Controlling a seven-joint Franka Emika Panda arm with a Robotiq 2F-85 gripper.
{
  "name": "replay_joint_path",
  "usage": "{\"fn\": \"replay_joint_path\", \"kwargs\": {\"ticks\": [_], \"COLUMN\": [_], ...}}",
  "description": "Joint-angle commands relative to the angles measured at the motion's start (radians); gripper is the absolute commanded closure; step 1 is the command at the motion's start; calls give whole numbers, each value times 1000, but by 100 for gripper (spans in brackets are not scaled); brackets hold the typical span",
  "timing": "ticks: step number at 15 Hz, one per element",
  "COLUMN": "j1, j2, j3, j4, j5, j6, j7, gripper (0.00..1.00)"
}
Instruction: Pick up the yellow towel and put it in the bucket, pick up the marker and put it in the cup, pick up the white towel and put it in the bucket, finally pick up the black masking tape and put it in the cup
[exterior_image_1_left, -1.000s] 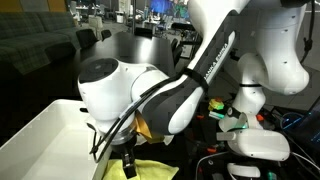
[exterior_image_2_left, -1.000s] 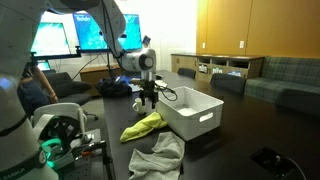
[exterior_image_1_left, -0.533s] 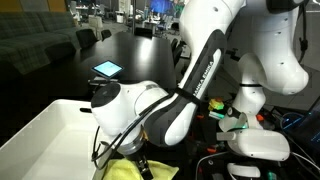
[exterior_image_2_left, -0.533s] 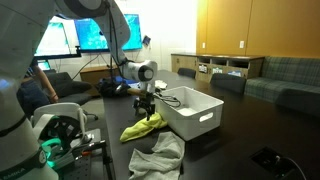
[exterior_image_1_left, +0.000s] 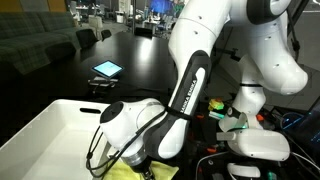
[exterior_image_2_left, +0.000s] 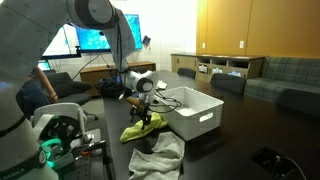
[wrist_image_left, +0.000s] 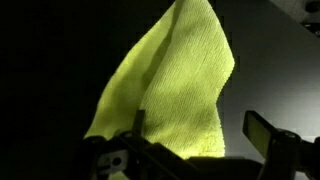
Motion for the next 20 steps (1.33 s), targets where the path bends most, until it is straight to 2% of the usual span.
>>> {"fn": "replay_joint_path", "kwargs": {"ticks": [1,3,4,5,9,14,16,20], "j1": [-20,-19,-18,-19,-11,18,25,23], "j2": [38,51,55,53,0,-172,-235,-396], "j3": [8,-1,-7,-10,-26,-76,-98,-120], "j4": [-22,-32,-35,-41,-79,-207,-243,-332], "j5": [34,34,30,26,10,-48,-79,-153], "j6": [90,137,156,167,177,193,177,140], "j7": [-1,20,28,33,56,123,157,186], "gripper": [0,0,7,26,56,95,100,97]}}
